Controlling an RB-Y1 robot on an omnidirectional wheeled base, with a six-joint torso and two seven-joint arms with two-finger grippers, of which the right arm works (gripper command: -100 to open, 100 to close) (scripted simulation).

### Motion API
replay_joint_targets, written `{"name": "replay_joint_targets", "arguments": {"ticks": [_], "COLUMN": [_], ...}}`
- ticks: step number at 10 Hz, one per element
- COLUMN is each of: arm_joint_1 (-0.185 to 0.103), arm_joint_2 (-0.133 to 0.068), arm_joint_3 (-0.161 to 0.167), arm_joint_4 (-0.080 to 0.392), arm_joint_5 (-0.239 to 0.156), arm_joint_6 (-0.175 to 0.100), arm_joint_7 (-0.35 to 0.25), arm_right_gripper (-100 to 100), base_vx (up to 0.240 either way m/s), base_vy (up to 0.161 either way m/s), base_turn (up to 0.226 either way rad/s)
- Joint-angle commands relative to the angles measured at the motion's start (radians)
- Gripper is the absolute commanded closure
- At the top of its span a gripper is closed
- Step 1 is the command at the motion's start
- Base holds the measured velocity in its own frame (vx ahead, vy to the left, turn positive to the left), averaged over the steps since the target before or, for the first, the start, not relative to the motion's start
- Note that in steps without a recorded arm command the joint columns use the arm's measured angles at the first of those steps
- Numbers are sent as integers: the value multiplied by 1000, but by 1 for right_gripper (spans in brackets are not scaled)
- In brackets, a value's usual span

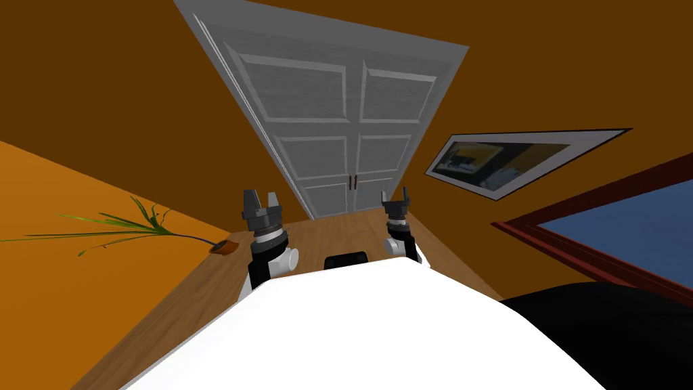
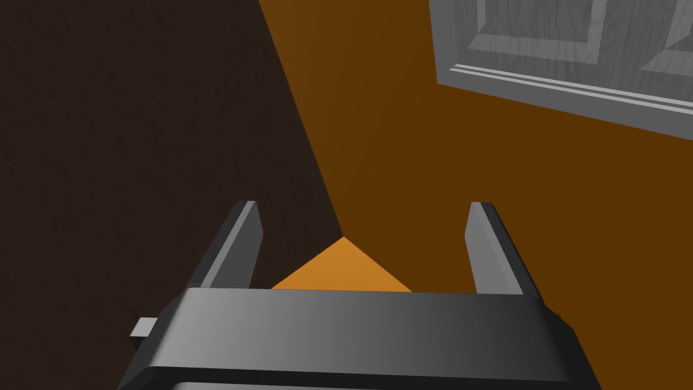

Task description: Pull the door open

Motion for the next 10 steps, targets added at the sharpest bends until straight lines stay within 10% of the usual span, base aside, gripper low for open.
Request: {"name": "replay_joint_targets", "arguments": {"ticks": [1,10], "arm_joint_1": [-8,-46], "arm_joint_2": [-10,-65], "arm_joint_3": [10,73], "arm_joint_4": [46,271], "arm_joint_5": [-26,-184], "arm_joint_6": [-15,-59], "arm_joint_7": [-34,-226], "arm_right_gripper": [-100,-100], "base_vx": [102,94], "base_vy": [-23,-21], "base_turn": [74,93]}}
